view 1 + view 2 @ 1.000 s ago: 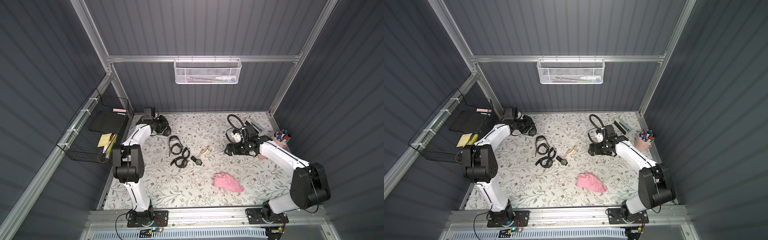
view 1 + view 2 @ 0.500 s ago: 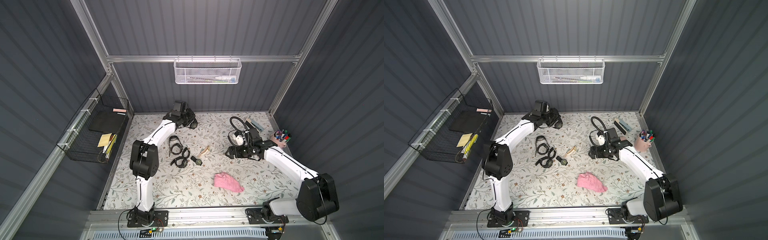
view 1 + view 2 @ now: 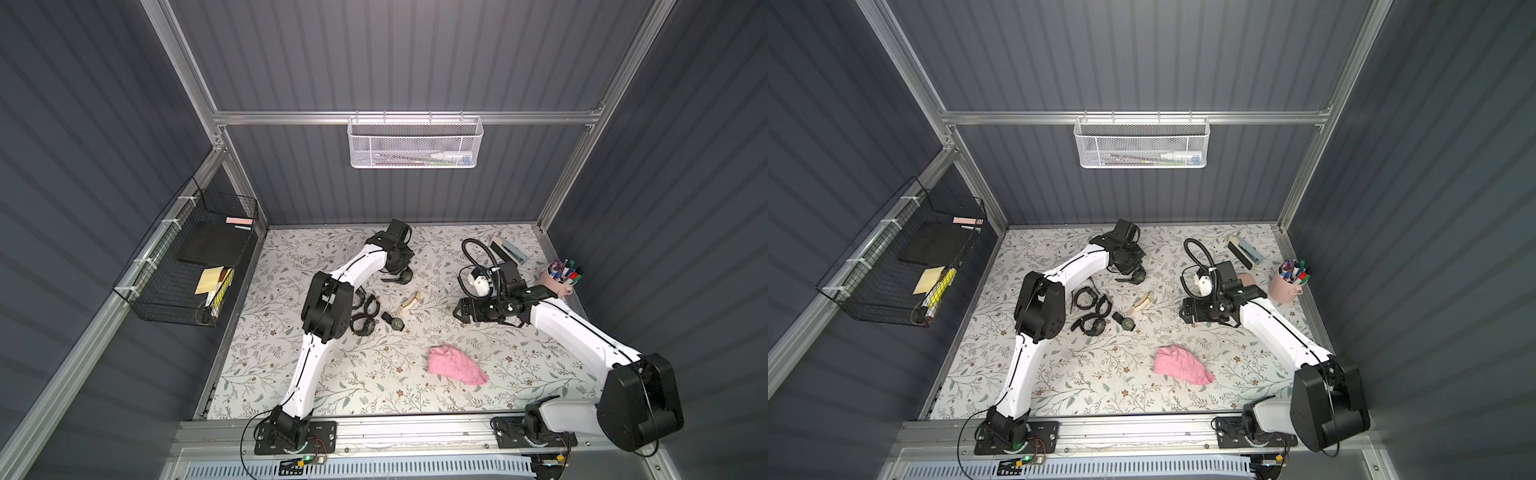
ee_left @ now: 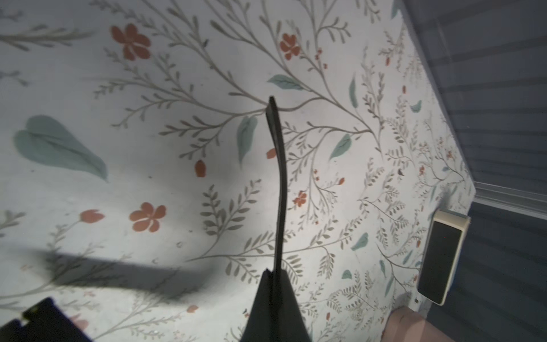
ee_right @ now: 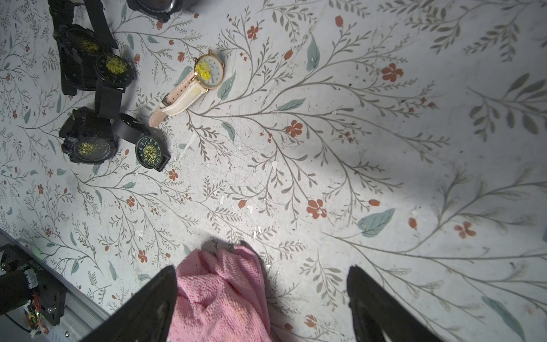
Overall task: Wipe the watch dial
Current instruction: Place the watch at the center of the board.
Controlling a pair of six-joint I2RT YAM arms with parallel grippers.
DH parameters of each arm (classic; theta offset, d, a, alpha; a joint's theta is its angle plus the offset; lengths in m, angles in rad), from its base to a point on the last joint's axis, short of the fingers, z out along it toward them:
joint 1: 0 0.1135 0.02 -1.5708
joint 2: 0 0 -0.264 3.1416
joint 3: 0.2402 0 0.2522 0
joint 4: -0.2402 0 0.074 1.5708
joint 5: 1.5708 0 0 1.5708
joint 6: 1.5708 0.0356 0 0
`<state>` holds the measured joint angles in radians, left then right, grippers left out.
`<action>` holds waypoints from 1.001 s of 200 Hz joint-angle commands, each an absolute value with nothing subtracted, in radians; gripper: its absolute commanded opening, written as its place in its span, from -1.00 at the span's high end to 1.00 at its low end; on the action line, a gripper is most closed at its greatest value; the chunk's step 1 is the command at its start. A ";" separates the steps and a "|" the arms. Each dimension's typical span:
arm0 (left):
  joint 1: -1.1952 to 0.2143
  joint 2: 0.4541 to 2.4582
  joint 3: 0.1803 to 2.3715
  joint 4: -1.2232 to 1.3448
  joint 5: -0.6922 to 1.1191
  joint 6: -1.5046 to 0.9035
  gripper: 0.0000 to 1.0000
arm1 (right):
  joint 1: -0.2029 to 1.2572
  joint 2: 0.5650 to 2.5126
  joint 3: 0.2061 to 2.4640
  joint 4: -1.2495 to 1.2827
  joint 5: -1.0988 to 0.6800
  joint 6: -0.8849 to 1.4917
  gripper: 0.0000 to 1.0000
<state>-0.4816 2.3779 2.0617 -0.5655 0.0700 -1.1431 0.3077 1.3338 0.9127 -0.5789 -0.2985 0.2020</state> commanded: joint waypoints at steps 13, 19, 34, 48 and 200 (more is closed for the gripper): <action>-0.477 2.399 2.100 -0.627 0.020 -1.182 1.00 | 0.311 1.332 0.891 -0.612 -0.303 0.216 -0.81; -0.478 2.411 2.113 -0.637 0.020 -1.181 1.00 | 0.311 1.331 0.886 -0.610 -0.301 0.216 -0.81; -0.478 2.443 2.145 -0.668 0.024 -1.174 1.00 | 0.311 1.331 0.874 -0.605 -0.296 0.224 -0.81; -0.478 2.471 2.168 -0.690 0.026 -1.158 1.00 | 0.311 1.335 0.870 -0.598 -0.299 0.229 -0.81; -0.440 2.555 2.263 -0.769 0.181 -0.809 0.01 | 0.311 1.373 0.876 -0.586 -0.302 0.233 -0.81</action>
<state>-0.4580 2.5145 2.2284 -0.6968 0.1402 -0.9123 0.3077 1.3533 0.8761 -0.5919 -0.2993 0.2222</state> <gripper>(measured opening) 0.491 0.906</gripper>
